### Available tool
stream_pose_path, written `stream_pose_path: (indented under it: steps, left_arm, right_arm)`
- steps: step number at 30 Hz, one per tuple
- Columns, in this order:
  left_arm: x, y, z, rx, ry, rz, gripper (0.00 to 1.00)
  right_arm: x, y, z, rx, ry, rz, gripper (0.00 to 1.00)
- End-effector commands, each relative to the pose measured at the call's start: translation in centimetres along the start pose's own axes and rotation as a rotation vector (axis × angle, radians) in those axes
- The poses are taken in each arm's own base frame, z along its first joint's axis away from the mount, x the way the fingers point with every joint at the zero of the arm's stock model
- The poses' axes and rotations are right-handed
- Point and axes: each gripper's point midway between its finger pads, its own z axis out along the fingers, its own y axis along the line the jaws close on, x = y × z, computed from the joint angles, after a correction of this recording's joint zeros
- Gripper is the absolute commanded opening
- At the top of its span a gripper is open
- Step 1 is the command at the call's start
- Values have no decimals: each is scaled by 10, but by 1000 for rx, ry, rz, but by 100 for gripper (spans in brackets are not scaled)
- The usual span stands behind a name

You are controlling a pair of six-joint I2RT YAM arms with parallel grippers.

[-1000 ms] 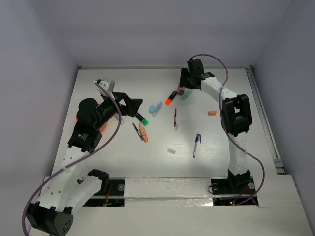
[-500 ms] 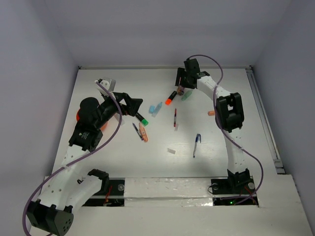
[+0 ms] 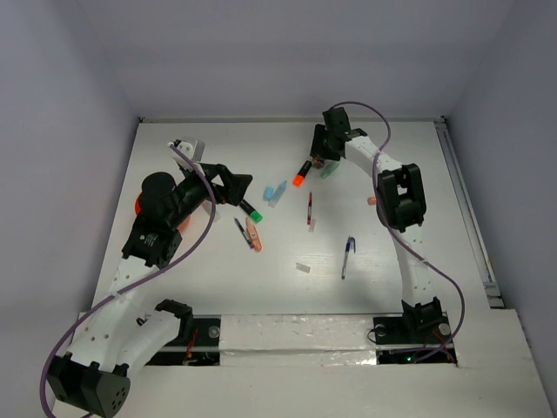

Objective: Sort the stationery into containers
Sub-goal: Pick up the stationery from the center of the board.

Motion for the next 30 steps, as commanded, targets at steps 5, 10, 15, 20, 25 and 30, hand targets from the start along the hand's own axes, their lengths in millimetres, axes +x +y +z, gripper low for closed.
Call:
stream_pose_path:
  steps: [5, 10, 15, 20, 25, 30]
  left_arm:
    - [-10, 1, 2, 2, -34, 18, 99]
    - [-5, 2, 9, -1, -10, -9, 99]
    - [1, -2, 21, 31, 23, -82, 99]
    - [-1, -7, 32, 42, 49, -193, 96]
    - [-3, -17, 47, 106, 54, -308, 84]
    - [8, -22, 63, 155, 84, -418, 81]
  right_arm:
    - [-39, 16, -16, -40, -137, 34, 26]
    - [-81, 35, -59, -136, -302, 17, 21]
    - [-98, 59, -120, -296, -395, -47, 21]
    - [-73, 87, -174, -524, -397, -90, 20]
    - [-10, 126, -235, -817, -337, -200, 20]
    - [31, 149, -297, -1065, -310, -282, 20]
